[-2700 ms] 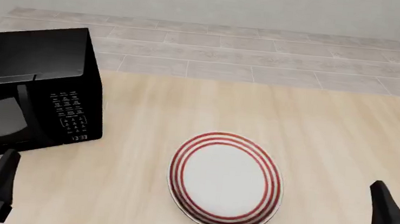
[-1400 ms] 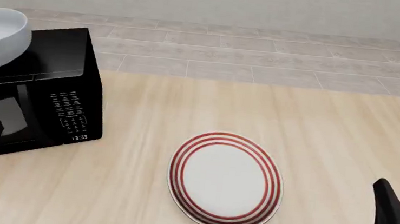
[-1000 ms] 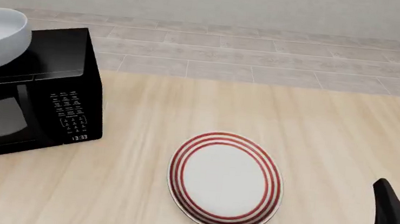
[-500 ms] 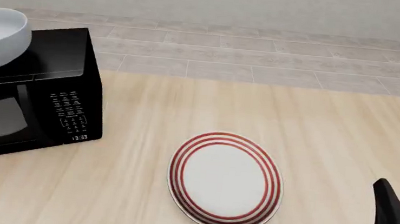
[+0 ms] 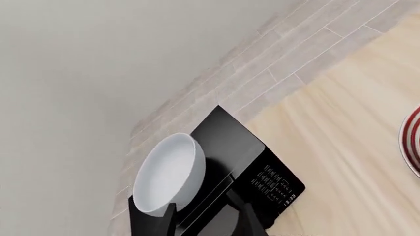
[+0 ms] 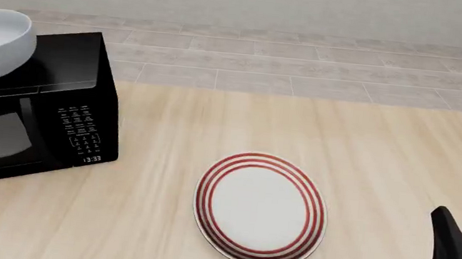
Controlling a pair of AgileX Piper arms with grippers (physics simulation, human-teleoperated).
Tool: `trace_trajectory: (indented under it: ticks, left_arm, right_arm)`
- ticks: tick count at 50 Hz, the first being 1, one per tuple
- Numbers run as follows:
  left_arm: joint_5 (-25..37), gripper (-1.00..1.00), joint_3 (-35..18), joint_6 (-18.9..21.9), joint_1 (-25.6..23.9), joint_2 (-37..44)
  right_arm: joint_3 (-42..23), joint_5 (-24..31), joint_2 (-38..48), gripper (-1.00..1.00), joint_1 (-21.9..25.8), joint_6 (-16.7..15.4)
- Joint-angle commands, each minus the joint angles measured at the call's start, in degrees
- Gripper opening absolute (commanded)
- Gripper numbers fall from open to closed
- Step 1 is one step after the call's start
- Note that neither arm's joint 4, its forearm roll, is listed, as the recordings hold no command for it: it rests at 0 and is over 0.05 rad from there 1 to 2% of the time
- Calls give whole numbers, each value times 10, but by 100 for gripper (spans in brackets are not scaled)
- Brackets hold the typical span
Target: Pick up the white bowl and put it on the plate.
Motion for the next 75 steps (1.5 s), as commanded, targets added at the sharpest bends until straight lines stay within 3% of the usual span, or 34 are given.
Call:
trace_trajectory:
  ticks: [1, 10, 16, 18, 24, 75]
  left_arm:
    - [10, 100, -24, 13, 10, 44]
    - [27, 100, -55, 15, 22, 71]
    - [13, 100, -40, 22, 30, 78]
    - [19, 100, -60, 1, 37, 94]
    - [19, 100, -51, 14, 35, 92]
    - [-96, 100, -60, 32, 112, 247]
  right_arm:
    - [5, -6, 2, 100, 0, -1]
    - [5, -7, 2, 100, 0, -1]
    - [5, -7, 2, 100, 0, -1]
    - [5, -7, 2, 100, 0, -1]
    - [5, -7, 2, 100, 0, -1]
    - [5, -6, 2, 100, 0, -1]
